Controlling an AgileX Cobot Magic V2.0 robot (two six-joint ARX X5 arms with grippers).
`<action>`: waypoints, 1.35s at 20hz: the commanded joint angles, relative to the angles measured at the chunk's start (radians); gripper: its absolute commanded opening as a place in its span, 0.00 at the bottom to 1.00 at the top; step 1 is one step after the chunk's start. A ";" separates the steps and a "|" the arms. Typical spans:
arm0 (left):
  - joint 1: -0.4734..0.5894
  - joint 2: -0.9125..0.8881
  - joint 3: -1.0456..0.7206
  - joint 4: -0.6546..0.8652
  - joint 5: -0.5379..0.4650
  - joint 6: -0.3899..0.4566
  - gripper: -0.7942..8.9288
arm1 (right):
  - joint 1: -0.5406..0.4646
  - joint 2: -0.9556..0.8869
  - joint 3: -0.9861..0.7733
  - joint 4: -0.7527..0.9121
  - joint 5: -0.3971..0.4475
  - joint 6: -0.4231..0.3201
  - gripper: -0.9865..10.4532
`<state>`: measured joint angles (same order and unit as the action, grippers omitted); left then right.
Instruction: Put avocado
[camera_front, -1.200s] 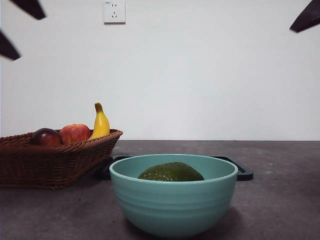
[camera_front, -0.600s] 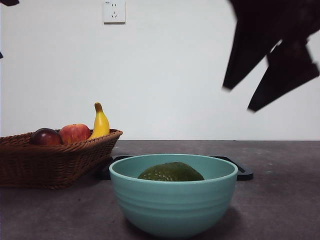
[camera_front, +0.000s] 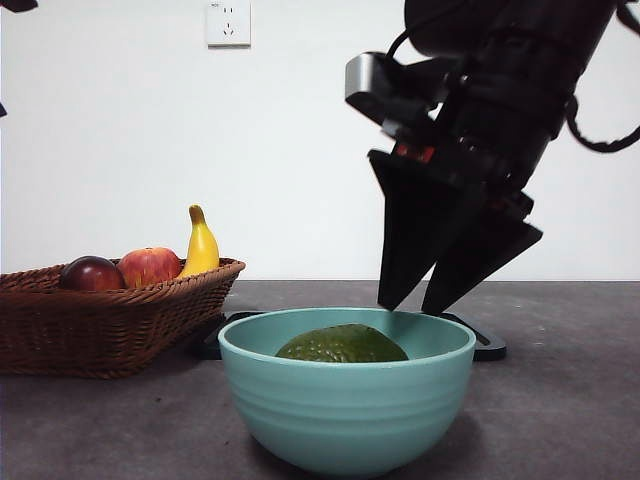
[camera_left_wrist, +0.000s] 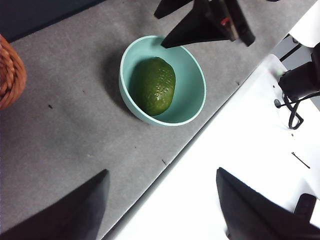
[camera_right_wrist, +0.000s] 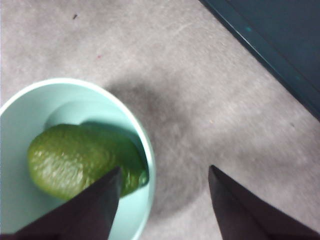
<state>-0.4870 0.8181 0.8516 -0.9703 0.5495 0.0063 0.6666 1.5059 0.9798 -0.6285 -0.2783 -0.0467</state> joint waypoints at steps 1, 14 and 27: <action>-0.005 0.006 0.010 0.006 0.005 0.012 0.43 | 0.019 0.037 0.018 0.020 0.014 0.014 0.32; -0.004 0.006 0.010 0.006 0.005 0.012 0.43 | 0.039 0.078 0.018 0.045 0.005 0.014 0.12; -0.004 0.006 0.010 0.007 0.005 0.013 0.43 | 0.027 0.068 0.200 -0.041 -0.001 0.071 0.10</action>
<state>-0.4866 0.8181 0.8516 -0.9699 0.5495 0.0093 0.6891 1.5677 1.1603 -0.6724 -0.2825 0.0074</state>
